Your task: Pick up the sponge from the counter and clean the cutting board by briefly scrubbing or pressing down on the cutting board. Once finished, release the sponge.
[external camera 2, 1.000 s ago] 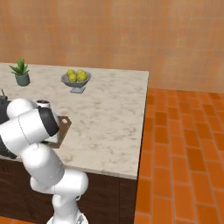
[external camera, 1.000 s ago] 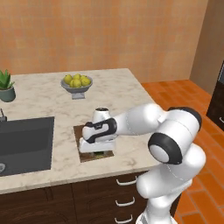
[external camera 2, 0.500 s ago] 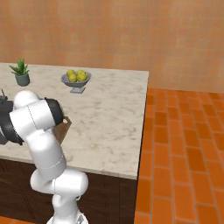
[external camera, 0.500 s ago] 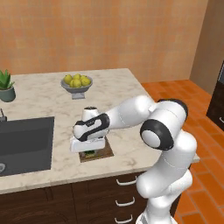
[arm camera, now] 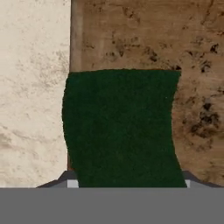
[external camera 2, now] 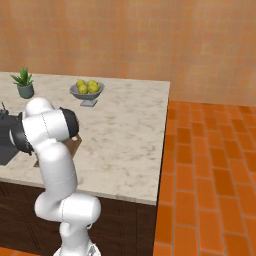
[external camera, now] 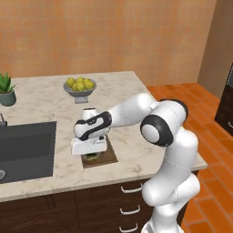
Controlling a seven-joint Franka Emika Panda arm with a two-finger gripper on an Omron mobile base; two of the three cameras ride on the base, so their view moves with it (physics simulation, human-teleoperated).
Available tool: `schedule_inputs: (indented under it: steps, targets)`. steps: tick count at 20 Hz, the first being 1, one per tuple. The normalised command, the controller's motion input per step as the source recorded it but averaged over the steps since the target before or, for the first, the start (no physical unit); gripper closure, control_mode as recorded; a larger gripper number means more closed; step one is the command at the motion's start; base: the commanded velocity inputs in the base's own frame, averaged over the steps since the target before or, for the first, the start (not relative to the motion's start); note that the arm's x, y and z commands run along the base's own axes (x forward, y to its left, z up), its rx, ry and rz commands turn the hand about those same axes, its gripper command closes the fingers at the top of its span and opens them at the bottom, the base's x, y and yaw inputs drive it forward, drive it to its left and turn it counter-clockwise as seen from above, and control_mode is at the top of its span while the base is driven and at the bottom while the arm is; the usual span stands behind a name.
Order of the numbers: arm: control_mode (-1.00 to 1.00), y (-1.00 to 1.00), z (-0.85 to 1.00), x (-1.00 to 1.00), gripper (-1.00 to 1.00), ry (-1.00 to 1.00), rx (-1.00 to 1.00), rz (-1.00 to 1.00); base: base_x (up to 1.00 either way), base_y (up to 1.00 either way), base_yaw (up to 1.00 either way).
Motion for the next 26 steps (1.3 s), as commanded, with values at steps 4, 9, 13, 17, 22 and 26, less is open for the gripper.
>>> schedule_inputs:
  steps: [4, 9, 13, 17, 22, 26]
  targets:
    - [-1.00, 0.00, 0.00, 0.76, 1.00, 0.03, 0.00, 0.00, 0.00, 0.00, 0.00]
    - [-1.00, 0.06, -0.07, 0.99, 1.00, 0.11, 0.02, 0.00, 0.00, 0.00, 0.00]
    - [-1.00, 0.24, -0.06, 0.92, 1.00, 0.11, 0.01, 0.00, 0.00, 0.00, 0.00]
    - [-1.00, 0.07, -0.02, 0.80, 1.00, 0.09, 0.02, 0.00, 0.00, 0.00, 0.00]
    - [-1.00, -0.04, -0.05, 0.31, 1.00, 0.03, 0.00, -0.02, 0.00, 0.00, 0.00]
    - [-1.00, -0.48, -0.20, -0.38, 1.00, 0.00, 0.00, -0.01, 0.00, 0.00, 0.00]
